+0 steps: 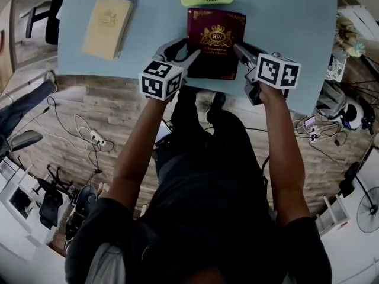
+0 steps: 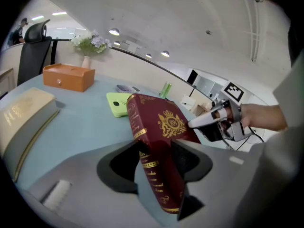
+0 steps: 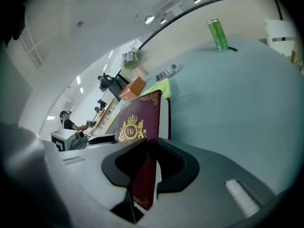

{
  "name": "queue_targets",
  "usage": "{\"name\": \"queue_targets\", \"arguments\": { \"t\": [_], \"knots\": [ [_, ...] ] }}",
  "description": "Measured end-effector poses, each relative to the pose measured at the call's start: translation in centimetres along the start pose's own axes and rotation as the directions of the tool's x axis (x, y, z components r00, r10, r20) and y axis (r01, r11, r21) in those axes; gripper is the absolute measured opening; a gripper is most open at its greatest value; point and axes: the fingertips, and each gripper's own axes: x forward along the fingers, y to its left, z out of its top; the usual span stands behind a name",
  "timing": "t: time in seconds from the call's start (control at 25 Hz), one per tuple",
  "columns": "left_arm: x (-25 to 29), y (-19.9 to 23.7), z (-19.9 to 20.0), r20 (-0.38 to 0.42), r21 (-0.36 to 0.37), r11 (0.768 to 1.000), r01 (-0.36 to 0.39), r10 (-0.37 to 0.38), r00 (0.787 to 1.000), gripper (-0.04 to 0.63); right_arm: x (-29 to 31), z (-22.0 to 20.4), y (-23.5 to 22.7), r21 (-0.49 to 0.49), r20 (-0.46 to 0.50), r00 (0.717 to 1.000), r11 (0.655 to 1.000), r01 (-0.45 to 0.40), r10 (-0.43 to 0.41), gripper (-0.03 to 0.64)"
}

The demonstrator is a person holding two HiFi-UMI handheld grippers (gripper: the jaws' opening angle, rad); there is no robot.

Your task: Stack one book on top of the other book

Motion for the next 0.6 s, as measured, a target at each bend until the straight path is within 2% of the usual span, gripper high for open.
{"name": "queue_targets", "arguments": {
  "t": [0.28, 0.6],
  "knots": [
    [-1.1, 0.7, 1.0, 0.034, 0.017, 0.998, -0.065, 0.064, 0.997, 0.250, 0.2, 0.1, 1.1, -0.026, -0.005, 1.000, 0.999, -0.031, 0.031, 0.063],
    [-6.1, 5.9, 2.3, 0.082, 0.020, 0.992, -0.126, 0.123, 0.989, 0.250, 4.1, 1.6, 7.3, -0.071, -0.021, 0.998, 0.996, -0.053, 0.052, 0.063]
  ]
}}
